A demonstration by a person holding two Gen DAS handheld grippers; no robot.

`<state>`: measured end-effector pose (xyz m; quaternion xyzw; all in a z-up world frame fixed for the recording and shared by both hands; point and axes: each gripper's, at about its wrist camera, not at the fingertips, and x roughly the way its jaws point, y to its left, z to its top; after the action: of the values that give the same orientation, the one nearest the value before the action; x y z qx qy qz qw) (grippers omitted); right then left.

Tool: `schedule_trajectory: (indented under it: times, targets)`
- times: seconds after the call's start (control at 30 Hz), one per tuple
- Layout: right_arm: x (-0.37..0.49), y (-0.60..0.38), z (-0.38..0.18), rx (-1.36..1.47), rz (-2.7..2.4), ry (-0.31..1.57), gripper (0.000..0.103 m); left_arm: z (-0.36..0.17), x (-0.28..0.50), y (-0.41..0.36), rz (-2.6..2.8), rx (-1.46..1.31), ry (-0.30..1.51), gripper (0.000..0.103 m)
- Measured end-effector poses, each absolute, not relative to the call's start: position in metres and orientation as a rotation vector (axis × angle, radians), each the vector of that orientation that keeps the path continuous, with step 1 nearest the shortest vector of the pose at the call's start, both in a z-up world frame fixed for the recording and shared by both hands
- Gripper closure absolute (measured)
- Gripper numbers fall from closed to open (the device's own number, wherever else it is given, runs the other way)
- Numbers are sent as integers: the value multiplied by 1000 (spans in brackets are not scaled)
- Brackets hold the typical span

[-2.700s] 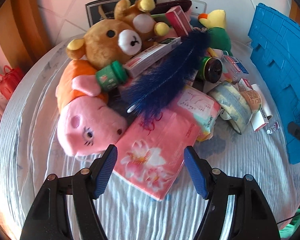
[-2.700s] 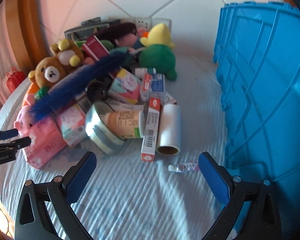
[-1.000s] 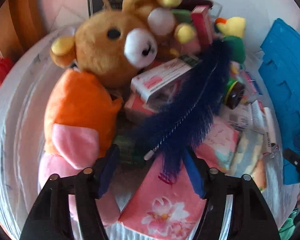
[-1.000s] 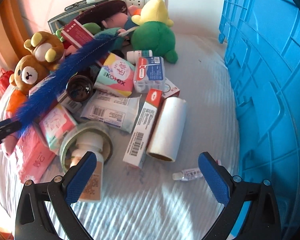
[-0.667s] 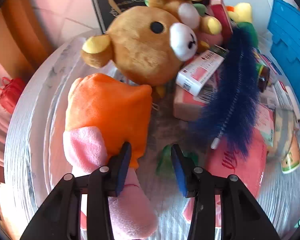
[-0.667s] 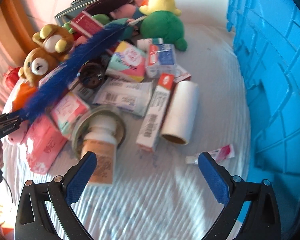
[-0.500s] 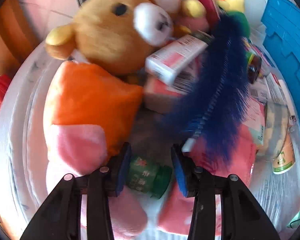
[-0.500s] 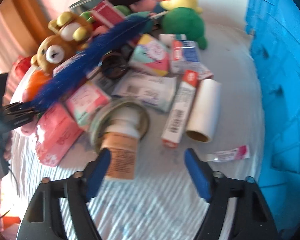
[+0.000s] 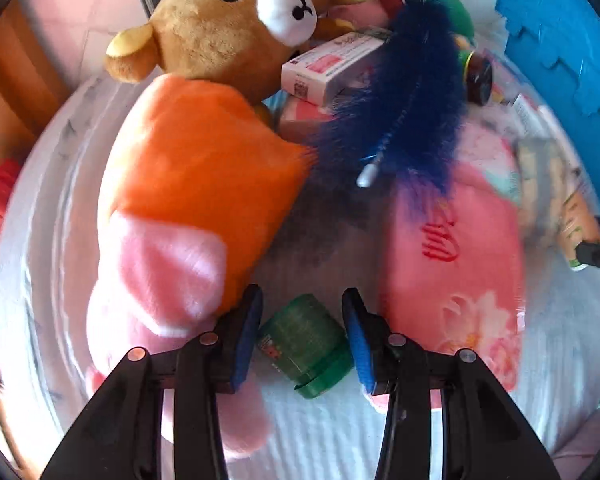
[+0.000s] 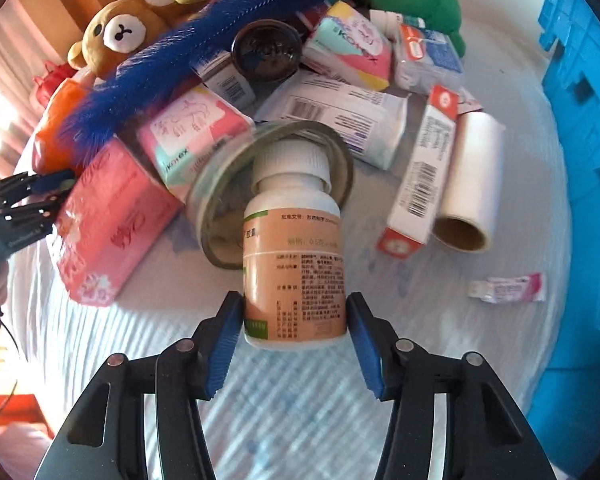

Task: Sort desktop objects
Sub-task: 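Grasp the green jar with the left tool while the right tool grasps the white pill bottle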

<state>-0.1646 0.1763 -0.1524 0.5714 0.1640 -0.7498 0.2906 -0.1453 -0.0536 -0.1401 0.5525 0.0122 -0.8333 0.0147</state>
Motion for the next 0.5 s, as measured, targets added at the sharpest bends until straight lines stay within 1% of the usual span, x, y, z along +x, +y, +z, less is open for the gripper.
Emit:
schedule_trajectory:
  times: [0.07, 0.1, 0.2, 0.27, 0.33, 0.43, 0.5]
  targets:
    - [-161, 188, -141, 1495, -2021, 420, 51, -132, -139, -57, -2617, 1696, 180, 61]
    - [-160, 193, -136, 1484, -2028, 404, 51, -130, -135, -58, -2613, 1686, 210, 61]
    - [-154, 204, -126, 1468, -2042, 431, 51, -128, -122, -48, -2604, 1687, 177, 59]
    - [-149, 211, -130, 1485, -2033, 458, 51, -133, -116, -47, -2607, 1706, 155, 54]
    - [-147, 223, -140, 1528, -2002, 463, 51, -136, -109, -51, -2608, 1704, 151, 52]
    - [-138, 235, -157, 1590, -1981, 492, 50, -139, -97, -54, -2611, 1676, 144, 52]
    - [-135, 242, -159, 1601, -1982, 463, 49, -140, -92, -48, -2605, 1675, 119, 52]
